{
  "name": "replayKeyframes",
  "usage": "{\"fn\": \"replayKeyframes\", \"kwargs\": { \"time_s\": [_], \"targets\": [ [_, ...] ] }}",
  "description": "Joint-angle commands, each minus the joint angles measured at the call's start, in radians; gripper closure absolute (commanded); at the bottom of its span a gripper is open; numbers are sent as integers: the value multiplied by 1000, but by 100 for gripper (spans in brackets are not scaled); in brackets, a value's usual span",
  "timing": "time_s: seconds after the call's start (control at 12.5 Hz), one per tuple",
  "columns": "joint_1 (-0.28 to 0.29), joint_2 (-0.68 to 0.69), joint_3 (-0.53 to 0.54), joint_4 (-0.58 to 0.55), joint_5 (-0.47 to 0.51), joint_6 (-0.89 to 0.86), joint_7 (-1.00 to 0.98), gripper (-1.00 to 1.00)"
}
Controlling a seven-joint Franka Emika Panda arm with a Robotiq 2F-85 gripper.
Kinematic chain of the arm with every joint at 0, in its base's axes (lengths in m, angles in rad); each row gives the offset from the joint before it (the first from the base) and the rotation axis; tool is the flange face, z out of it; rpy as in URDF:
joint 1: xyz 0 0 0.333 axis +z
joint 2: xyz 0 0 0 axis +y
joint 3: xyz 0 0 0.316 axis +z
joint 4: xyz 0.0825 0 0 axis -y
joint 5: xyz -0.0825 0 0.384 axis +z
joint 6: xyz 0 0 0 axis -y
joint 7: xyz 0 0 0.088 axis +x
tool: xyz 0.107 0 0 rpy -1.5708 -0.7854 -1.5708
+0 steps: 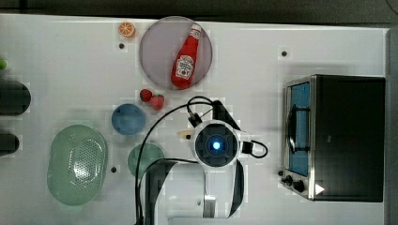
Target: Pick banana from table and place on oven.
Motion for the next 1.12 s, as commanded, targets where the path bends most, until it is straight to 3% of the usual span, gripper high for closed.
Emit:
{"fn": "replayKeyframes", "kwargs": {
  "time_s": [0.08, 0.88, 0.96, 1.12],
  "targets": [
    [-12, 78, 21, 5, 2, 40, 30, -100],
    [-10, 388, 49, 12, 2, 368, 32, -100],
    [-10, 400, 52, 12, 2, 387, 32, -93],
    [-11, 404, 53, 13, 2, 394, 33, -43]
  ]
}}
